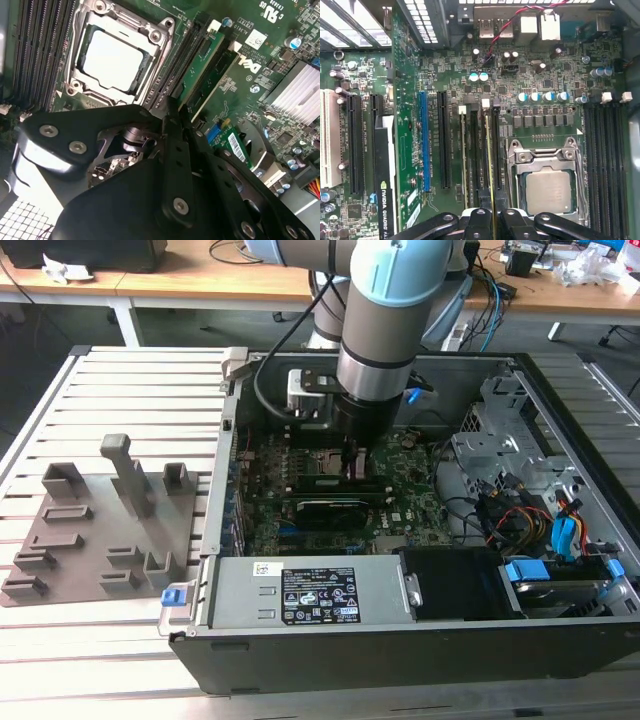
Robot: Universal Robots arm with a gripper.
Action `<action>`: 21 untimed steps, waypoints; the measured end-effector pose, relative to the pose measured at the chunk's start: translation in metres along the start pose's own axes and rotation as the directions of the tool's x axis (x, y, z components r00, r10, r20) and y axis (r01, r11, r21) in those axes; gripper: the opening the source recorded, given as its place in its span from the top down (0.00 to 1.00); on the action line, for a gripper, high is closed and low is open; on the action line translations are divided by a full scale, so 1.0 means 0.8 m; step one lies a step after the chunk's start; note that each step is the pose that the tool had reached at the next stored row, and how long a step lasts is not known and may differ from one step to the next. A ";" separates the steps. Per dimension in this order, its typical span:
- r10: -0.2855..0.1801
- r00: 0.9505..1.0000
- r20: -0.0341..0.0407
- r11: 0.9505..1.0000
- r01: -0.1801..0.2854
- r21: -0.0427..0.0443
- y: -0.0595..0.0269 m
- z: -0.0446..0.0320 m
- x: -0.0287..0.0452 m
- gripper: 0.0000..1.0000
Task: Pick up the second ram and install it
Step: 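Insert the second ram into the second slot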
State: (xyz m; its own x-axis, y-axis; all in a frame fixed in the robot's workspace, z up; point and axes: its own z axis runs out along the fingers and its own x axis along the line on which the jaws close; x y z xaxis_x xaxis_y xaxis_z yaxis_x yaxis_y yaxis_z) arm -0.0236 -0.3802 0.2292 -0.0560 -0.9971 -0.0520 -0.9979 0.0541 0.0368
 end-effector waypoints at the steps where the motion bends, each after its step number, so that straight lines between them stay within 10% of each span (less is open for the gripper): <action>1: 0.000 1.000 0.000 1.000 0.000 0.000 0.002 0.0005 0.0002 0.86; 21: -0.001 1.000 0.001 1.000 0.001 0.009 0.008 0.0111 0.0030 0.86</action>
State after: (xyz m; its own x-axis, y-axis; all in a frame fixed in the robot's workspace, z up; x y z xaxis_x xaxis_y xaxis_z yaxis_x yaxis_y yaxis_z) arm -0.0305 -0.3817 0.2205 -0.0555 -0.9970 -0.0532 -0.9982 0.0541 0.0273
